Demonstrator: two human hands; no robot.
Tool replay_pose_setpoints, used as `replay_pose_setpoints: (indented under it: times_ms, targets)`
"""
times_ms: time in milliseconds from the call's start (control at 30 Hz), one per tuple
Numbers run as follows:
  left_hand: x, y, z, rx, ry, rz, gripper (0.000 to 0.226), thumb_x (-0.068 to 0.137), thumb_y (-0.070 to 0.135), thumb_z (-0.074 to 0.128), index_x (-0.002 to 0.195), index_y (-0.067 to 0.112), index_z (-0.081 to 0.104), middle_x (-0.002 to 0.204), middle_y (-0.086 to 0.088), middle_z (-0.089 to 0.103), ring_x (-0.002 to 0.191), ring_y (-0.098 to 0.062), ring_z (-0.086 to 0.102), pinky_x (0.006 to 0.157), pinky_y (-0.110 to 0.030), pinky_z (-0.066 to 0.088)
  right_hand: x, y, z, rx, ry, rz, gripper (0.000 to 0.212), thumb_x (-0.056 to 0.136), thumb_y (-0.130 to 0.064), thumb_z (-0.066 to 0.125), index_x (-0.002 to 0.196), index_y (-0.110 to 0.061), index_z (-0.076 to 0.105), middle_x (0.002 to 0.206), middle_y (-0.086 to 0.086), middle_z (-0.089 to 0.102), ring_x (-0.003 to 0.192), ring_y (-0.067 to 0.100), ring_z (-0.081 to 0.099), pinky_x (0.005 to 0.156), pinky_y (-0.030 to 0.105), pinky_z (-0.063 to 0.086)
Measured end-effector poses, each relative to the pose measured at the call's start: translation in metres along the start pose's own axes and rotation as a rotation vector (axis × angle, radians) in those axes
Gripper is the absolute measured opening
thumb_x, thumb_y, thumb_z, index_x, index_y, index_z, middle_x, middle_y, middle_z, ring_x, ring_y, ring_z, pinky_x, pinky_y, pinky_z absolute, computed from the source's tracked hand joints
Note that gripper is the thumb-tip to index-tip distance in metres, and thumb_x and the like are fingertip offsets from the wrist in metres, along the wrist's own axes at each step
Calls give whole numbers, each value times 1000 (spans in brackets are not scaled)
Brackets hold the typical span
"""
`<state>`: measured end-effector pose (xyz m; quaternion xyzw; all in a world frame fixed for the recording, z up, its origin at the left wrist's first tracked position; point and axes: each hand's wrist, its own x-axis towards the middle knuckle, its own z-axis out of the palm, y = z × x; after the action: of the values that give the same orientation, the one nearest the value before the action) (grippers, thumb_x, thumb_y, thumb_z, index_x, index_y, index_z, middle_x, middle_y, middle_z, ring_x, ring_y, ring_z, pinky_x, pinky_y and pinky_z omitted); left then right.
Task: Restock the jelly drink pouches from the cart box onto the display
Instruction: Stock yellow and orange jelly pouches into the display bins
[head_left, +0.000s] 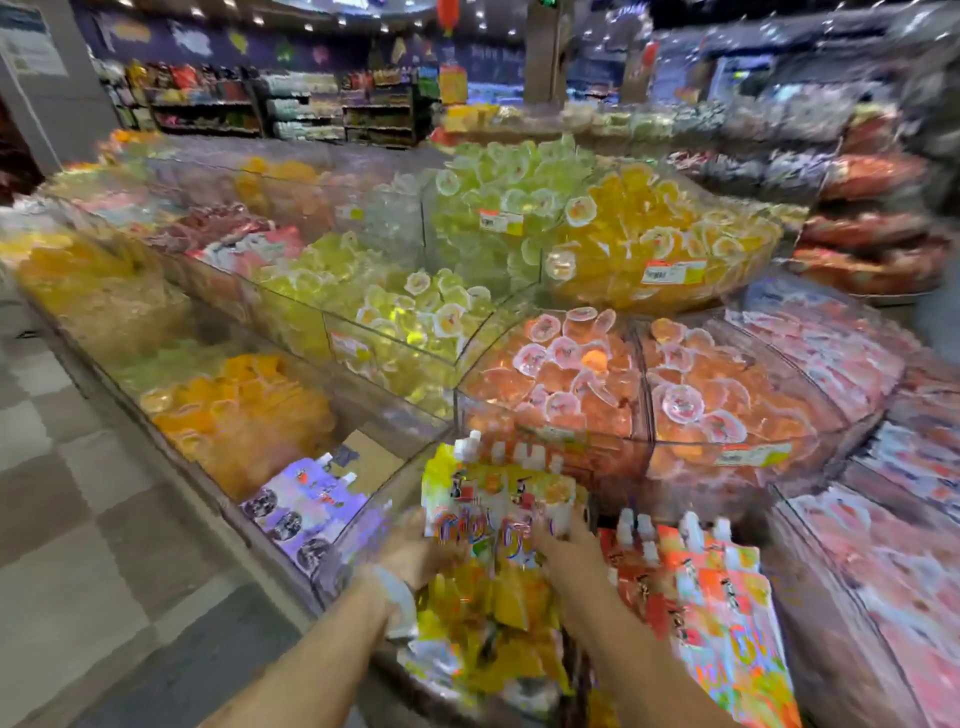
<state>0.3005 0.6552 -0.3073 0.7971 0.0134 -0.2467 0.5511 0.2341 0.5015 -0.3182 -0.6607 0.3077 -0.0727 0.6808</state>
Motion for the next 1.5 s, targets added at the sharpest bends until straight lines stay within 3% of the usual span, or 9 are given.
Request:
replay_pose_setpoints:
  times_ms: [67,200,333,433,700,900,1200,1400,1500]
  targets:
    - [17,-8,-3,103,-31,-37,59,71,9,77,125,12,55,118,-12,62,105,-20,59,91,-32,50,-7,2,6,-45,105,20,53,93,-18,58,140,-3,39,126,12,52,119,25,50,95,32,42]
    - [39,-21,1,39,-190,-63,83,42,27,81,120,7,59,114,-15,67,106,-33,63,95,-49,50,-13,5,11,-135,254,4,44,95,-12,52,131,9,38,129,24,50,122,37,48,97,39,41]
    - [37,-14,-2,257,-238,-3,58,73,23,74,124,16,47,117,-3,62,105,-19,59,93,-33,50,-8,14,23,-309,306,-78,36,86,-8,58,120,-2,48,114,18,59,113,33,58,82,20,47]
    - [31,-11,-2,335,-160,88,74,69,24,73,132,24,36,120,-3,62,108,-24,62,97,-38,49,22,48,21,-426,314,-70,62,70,-23,70,123,-4,46,122,16,58,113,26,58,91,34,51]
    - [7,-8,-8,878,-127,394,86,81,47,63,148,28,13,157,-9,-2,144,-31,10,115,-36,23,-38,1,28,-973,184,-228,90,79,-28,72,148,-11,16,156,13,0,146,29,9,115,24,18]
    - [8,-4,-9,1065,-224,527,75,88,43,54,149,27,14,159,-1,0,147,-26,-2,116,-40,24,-48,6,28,-1208,-55,-154,99,82,-31,71,152,-23,1,157,12,-20,146,30,-16,120,34,7]
    - [-11,33,19,1229,-216,635,75,83,42,62,144,21,23,150,-10,25,140,-30,21,109,-37,27,-63,-24,4,-999,-43,-165,89,79,-28,74,150,-19,21,159,9,-2,148,25,1,117,28,15]
    - [-58,79,95,1234,-302,888,82,80,27,68,147,22,22,152,-12,21,141,-27,21,112,-34,28,-91,-61,-94,-1030,199,-191,63,77,-18,70,135,-12,45,139,11,38,133,24,36,97,15,28]
    - [-87,87,149,1262,-410,968,84,77,26,67,147,21,20,151,-11,19,142,-28,14,114,-43,25,-119,-51,-151,-1030,294,-73,74,75,-27,73,140,-15,38,140,11,38,134,25,34,103,22,30]
